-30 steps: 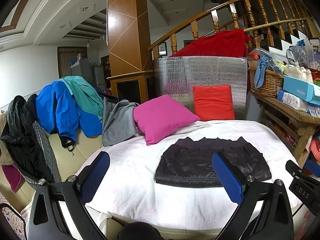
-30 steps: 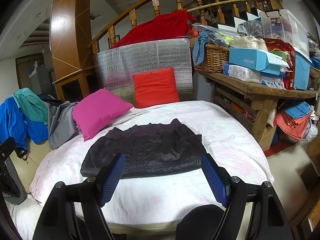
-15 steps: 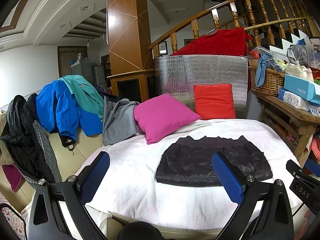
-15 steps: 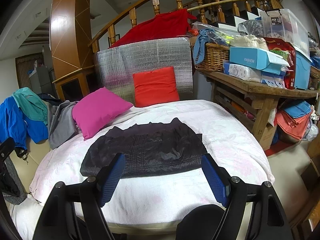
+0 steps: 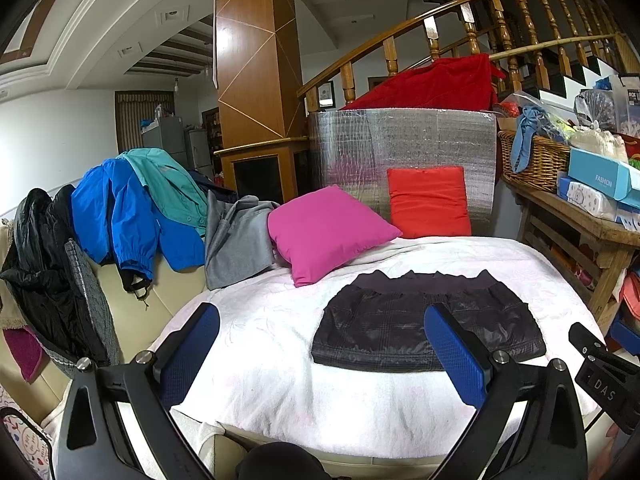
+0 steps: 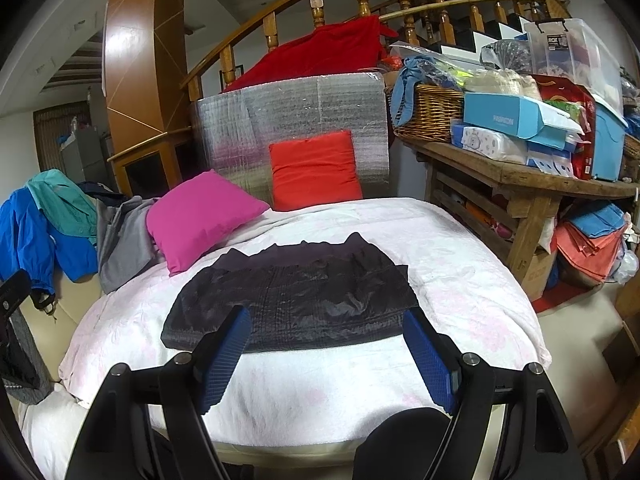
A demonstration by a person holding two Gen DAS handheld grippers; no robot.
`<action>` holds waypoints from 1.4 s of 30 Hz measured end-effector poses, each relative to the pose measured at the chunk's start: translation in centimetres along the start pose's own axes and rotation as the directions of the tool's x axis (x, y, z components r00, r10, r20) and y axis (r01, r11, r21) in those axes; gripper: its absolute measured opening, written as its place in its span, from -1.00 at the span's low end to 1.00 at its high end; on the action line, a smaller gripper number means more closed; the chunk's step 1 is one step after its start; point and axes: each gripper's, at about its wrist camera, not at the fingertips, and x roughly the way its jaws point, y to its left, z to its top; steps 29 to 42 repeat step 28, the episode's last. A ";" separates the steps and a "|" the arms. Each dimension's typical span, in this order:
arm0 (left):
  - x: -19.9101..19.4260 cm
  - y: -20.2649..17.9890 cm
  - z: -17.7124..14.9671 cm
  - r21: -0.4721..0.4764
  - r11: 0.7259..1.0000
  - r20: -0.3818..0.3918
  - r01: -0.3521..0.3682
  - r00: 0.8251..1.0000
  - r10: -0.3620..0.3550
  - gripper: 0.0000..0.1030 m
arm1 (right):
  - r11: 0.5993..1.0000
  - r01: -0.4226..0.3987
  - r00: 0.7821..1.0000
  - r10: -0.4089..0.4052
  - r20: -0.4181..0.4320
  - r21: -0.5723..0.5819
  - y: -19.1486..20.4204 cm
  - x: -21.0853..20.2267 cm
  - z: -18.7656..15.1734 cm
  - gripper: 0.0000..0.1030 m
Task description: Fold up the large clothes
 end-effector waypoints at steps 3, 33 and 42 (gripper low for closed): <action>0.2 0.1 0.0 -0.003 1.000 -0.002 0.000 1.000 0.000 0.98 | 1.000 0.002 1.000 -0.002 -0.003 -0.008 0.2 0.1 -0.1 0.58; 6.2 -0.3 1.4 -0.039 0.994 -0.069 0.104 0.992 -0.106 0.98 | 1.000 -0.024 0.999 0.024 -0.044 0.008 -1.8 5.9 4.1 0.58; 6.2 -0.3 1.4 -0.039 0.994 -0.069 0.104 0.992 -0.106 0.98 | 1.000 -0.024 0.999 0.024 -0.044 0.008 -1.8 5.9 4.1 0.58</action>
